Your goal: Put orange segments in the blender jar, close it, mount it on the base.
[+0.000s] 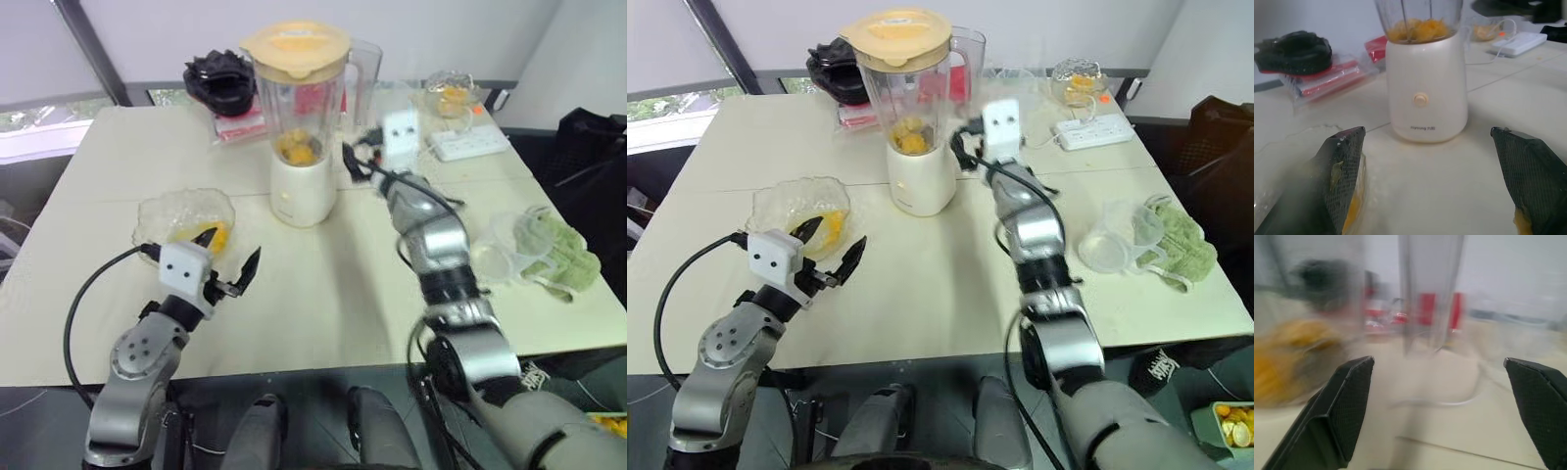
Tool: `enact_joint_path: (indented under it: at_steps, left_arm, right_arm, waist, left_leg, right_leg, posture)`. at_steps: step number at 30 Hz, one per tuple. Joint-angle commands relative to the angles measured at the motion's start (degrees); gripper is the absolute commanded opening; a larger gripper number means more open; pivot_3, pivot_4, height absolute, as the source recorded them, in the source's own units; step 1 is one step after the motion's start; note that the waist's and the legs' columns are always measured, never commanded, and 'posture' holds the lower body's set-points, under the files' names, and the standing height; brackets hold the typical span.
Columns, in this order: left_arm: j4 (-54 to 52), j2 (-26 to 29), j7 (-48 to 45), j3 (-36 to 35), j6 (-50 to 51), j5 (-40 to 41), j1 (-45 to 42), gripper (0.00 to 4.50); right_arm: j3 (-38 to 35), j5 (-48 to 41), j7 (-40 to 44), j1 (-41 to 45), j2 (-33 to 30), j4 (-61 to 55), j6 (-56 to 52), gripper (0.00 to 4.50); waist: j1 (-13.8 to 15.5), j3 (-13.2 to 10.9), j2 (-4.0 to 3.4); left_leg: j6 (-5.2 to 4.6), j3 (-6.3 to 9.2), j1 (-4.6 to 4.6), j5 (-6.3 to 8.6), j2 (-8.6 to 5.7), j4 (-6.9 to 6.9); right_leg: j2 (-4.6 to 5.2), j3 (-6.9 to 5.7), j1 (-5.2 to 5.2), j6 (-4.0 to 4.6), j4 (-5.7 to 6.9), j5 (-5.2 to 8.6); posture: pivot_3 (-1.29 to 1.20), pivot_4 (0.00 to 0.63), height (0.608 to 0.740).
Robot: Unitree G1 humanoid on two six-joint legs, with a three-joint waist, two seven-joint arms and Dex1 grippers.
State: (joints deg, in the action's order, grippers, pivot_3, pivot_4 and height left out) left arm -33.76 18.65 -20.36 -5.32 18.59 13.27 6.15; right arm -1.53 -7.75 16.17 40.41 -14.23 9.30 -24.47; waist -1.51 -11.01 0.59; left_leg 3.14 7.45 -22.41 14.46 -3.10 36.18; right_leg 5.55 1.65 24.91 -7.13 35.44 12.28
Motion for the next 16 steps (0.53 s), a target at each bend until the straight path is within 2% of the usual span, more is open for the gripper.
enact_joint_path:
  at_steps: [1,5,9,11,16]
  left_arm:
    - [-1.82,1.34,-1.56,-1.69,-0.37,2.06,0.23,4.29]
    - [-2.96,4.30,-3.29,-4.64,2.04,4.97,-0.35,4.29]
    - [-4.95,10.46,-7.67,-10.53,6.63,11.49,-0.89,4.29]
    - [-5.48,13.21,-9.02,-13.29,9.34,15.09,-1.12,4.29]
    - [-5.92,17.62,-10.78,-15.92,12.63,19.36,-2.65,4.29]
  right_arm:
    - [-0.40,-6.01,12.03,-5.74,-8.30,-15.62,-5.70,4.39]
    - [-4.81,-13.44,26.37,-13.67,-22.57,-25.53,-9.10,4.39]
    - [-13.43,-21.58,40.17,-19.04,-36.81,-27.75,-12.45,4.39]
    - [-16.02,-24.31,43.11,-20.28,-40.48,-27.28,-13.69,4.39]
    - [-18.54,-24.80,47.89,-23.26,-43.63,-23.29,-10.65,4.39]
  waist:
    - [0.23,-0.01,-0.01]
    - [0.24,-0.02,-0.05]
    - [0.70,-0.04,-0.01]
    - [0.67,-0.03,-0.01]
    - [0.64,-0.01,0.07]
  left_leg:
    - [-0.01,-0.05,0.00,0.00,0.00,0.01]
    - [-0.01,-0.11,0.13,0.00,0.06,0.04]
    - [-0.02,-0.11,0.34,0.00,0.10,0.08]
    - [-0.02,-0.12,0.33,0.01,0.10,0.14]
    - [-0.03,-0.18,0.37,0.01,0.13,0.17]
  right_leg:
    - [0.01,0.01,-0.03,0.00,-0.07,0.00]
    - [-0.02,0.01,-0.12,0.00,-0.08,0.01]
    - [-0.04,-0.04,-0.42,0.18,-0.12,0.14]
    - [-0.03,-0.05,-0.47,0.19,-0.20,0.14]
    - [-0.02,-0.05,-0.53,0.19,-0.21,0.13]
  posture:
    - [0.00,0.150,0.740]
    - [0.00,0.150,0.740]
    - [0.00,0.150,0.740]
    - [0.00,0.150,0.740]
    - [0.00,0.150,0.740]
